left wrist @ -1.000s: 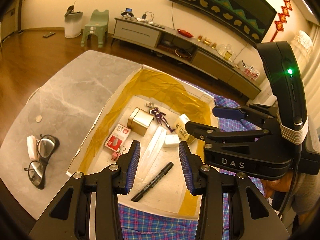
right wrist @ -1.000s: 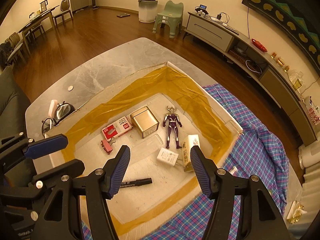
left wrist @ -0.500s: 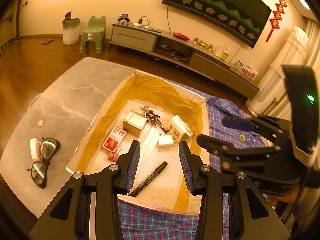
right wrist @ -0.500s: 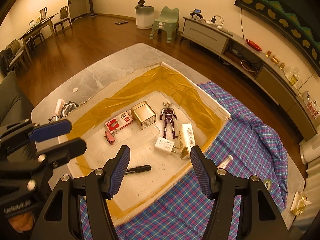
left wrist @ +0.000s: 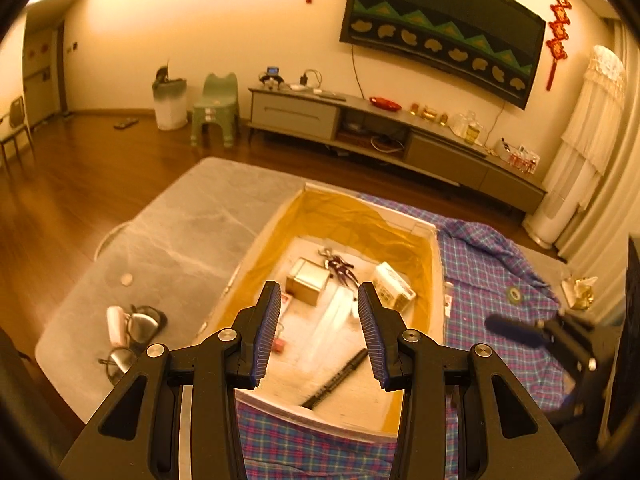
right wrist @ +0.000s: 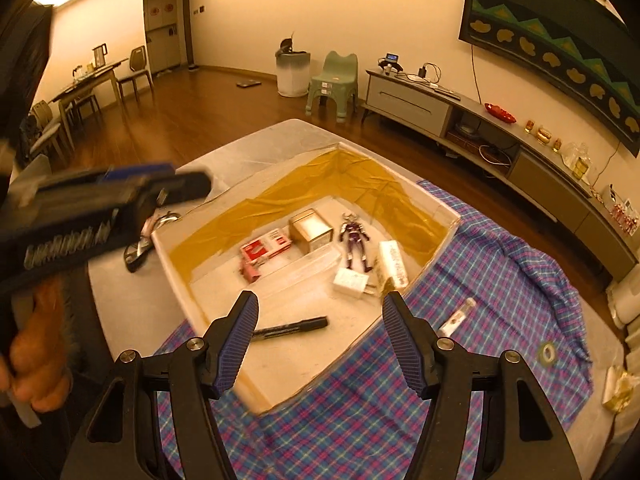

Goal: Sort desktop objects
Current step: 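Move both open tools back over the plaid cloth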

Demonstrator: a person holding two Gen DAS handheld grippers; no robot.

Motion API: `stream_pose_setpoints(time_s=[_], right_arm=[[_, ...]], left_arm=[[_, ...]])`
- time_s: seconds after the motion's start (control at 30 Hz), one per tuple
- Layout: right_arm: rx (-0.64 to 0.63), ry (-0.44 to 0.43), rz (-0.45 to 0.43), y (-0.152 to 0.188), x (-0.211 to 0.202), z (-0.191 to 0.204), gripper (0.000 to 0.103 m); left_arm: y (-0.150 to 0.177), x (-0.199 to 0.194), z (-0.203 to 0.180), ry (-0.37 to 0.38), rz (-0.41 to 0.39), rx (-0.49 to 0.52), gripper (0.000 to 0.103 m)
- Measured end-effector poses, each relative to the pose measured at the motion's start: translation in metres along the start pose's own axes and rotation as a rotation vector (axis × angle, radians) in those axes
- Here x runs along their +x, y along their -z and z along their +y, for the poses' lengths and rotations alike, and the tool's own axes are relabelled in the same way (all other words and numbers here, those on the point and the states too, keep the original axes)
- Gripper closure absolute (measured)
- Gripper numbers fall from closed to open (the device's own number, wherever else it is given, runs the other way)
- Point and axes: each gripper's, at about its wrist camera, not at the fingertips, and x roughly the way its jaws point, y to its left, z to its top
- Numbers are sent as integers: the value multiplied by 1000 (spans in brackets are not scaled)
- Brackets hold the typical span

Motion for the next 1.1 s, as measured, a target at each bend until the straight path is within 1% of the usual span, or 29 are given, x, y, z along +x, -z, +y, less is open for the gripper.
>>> stream_pose_setpoints(time_s=[0.13,0.3,0.47,0.63,0.8,0.9,1.0,1.1], right_arm=[[-8,-8,-28,17,-6,8,37],[23,-33,-73,37,-18,6,37],[41,-73,-110,57,-25,2,37],[58,-117,-144,69,-30,-8,37],[107,-115,-151,84,-32,-34,37],[156,-109,-155,92,-32,-57,37],[198,-107,-154,98,-31,-78,36],[221,-104,-155,103,-30,-95,34]], left_arm=[[2,-2,-3,-1,-4,15,60],[9,-6,-14,19,4,44,60],[19,-7,-38,50,21,90,60],[26,-7,-64,76,22,129,60],[29,-5,-87,100,27,163,60],[35,-4,-105,116,31,203,60],[39,2,-125,143,46,228,60],[43,9,-138,153,64,243,60]])
